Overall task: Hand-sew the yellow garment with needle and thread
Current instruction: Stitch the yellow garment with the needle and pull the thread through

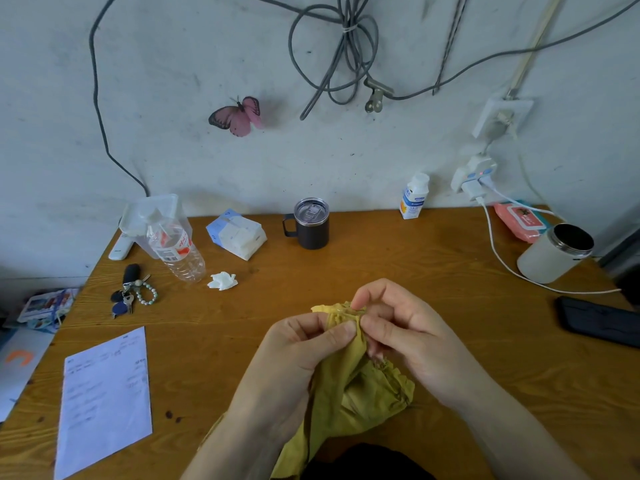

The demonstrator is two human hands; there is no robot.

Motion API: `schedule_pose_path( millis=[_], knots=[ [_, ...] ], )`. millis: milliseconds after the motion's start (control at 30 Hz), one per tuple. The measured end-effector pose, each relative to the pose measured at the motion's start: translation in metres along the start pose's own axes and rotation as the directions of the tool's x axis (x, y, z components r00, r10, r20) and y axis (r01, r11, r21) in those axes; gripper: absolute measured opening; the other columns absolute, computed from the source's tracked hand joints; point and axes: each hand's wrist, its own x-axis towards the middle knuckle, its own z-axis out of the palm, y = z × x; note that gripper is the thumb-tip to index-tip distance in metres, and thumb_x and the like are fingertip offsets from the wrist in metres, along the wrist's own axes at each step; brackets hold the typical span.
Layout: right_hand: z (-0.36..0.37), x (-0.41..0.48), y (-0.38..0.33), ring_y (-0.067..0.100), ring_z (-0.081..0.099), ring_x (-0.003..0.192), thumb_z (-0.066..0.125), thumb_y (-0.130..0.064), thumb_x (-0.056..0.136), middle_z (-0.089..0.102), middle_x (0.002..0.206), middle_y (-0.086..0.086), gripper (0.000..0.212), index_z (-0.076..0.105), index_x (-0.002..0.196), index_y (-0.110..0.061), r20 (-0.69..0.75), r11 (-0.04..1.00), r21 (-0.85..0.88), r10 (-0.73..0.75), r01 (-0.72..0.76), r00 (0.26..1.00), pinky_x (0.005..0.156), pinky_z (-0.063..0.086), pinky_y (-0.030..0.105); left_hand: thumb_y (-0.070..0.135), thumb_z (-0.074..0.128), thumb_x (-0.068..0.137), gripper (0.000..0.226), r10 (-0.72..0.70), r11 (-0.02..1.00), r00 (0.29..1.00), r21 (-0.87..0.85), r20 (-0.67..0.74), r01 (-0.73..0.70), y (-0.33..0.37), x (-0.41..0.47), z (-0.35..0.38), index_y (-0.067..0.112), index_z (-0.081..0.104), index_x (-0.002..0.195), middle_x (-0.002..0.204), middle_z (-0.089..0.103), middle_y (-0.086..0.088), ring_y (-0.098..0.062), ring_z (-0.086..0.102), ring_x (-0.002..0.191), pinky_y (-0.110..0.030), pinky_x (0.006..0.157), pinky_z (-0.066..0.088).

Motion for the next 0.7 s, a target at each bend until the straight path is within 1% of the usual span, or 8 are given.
schedule_pose_path(
  millis=[67,133,167,233,333,433,567,700],
  knots=[
    [0.001,0.000,-0.002,0.003,0.053,0.061,0.055,-0.030,0.087,0.061,0.074,-0.012,0.010,0.062,0.094,-0.030,-0.083,0.972,-0.225,-0.091,0.070,0.992,0.058,0.044,0.016,0.015,0.074,0.064,0.017,-0.007,1.000,0.999,0.017,-0.049,0.008,0.000,0.001,-0.002,0.000,0.075,0.073,0.075,0.073,-0.021,-0.025,0.072,0.064,-0.029,0.059,0.059],
    [0.002,0.000,-0.002,0.005,0.053,0.066,0.057,-0.036,0.086,0.060,0.086,-0.014,0.015,0.064,0.095,-0.027,-0.144,0.876,-0.454,-0.255,0.165,0.956,0.060,0.041,0.013,0.016,0.075,0.063,0.017,-0.009,0.998,0.996,0.056,-0.086,0.014,0.000,0.001,-0.003,0.003,0.076,0.072,0.075,0.073,-0.019,-0.024,0.071,0.064,-0.030,0.059,0.059],
    [0.003,0.000,-0.002,0.005,0.052,0.068,0.056,-0.036,0.085,0.059,0.091,-0.013,0.018,0.066,0.096,-0.024,-0.146,0.829,-0.520,-0.324,0.207,0.935,0.061,0.041,0.013,0.017,0.074,0.063,0.016,-0.008,0.997,0.996,0.079,-0.093,0.015,-0.001,0.001,-0.004,0.004,0.076,0.071,0.075,0.073,-0.019,-0.024,0.071,0.064,-0.030,0.059,0.059],
    [0.007,0.000,-0.003,0.004,0.053,0.072,0.056,-0.033,0.085,0.057,0.096,-0.008,0.019,0.068,0.091,-0.019,-0.128,0.767,-0.584,-0.411,0.266,0.903,0.063,0.043,0.013,0.019,0.075,0.061,0.017,0.002,0.994,0.995,0.106,-0.101,0.008,-0.002,0.001,-0.003,0.005,0.075,0.070,0.074,0.072,-0.019,-0.024,0.070,0.063,-0.031,0.060,0.059],
    [0.012,0.001,-0.001,0.002,0.054,0.081,0.058,-0.025,0.086,0.056,0.093,-0.002,0.019,0.069,0.081,-0.011,-0.118,0.685,-0.650,-0.517,0.328,0.848,0.068,0.045,0.012,0.021,0.076,0.059,0.024,0.008,0.992,0.993,0.125,-0.120,0.007,-0.003,0.002,-0.002,0.001,0.074,0.073,0.073,0.071,-0.020,-0.024,0.068,0.061,-0.032,0.061,0.059],
    [0.017,0.002,0.004,0.003,0.055,0.083,0.057,-0.017,0.086,0.057,0.089,0.000,0.016,0.067,0.079,-0.007,-0.178,0.702,-0.607,-0.576,0.372,0.797,0.070,0.046,0.013,0.024,0.076,0.059,0.027,0.003,0.990,0.992,0.144,-0.126,0.015,-0.004,0.003,-0.001,0.000,0.074,0.073,0.073,0.071,-0.020,-0.024,0.067,0.060,-0.032,0.060,0.058],
    [0.017,0.004,0.010,0.006,0.057,0.079,0.057,-0.022,0.087,0.059,0.089,0.000,0.018,0.068,0.081,-0.008,-0.207,0.697,-0.634,-0.571,0.336,0.794,0.064,0.051,0.023,0.023,0.075,0.059,0.017,0.021,0.991,0.991,0.132,-0.130,-0.004,-0.004,0.002,-0.001,0.007,0.075,0.066,0.069,0.071,-0.017,-0.022,0.068,0.058,-0.031,0.058,0.058],
    [0.023,0.008,0.019,0.009,0.055,0.076,0.047,-0.016,0.092,0.060,0.086,0.003,0.024,0.064,0.079,-0.004,-0.170,0.567,-0.763,-0.639,0.310,0.750,0.061,0.049,0.026,0.021,0.072,0.064,0.013,0.012,0.989,0.990,0.148,-0.141,0.009,-0.004,0.002,0.003,0.008,0.074,0.063,0.065,0.069,-0.015,-0.020,0.066,0.055,-0.029,0.053,0.057]
  ],
)
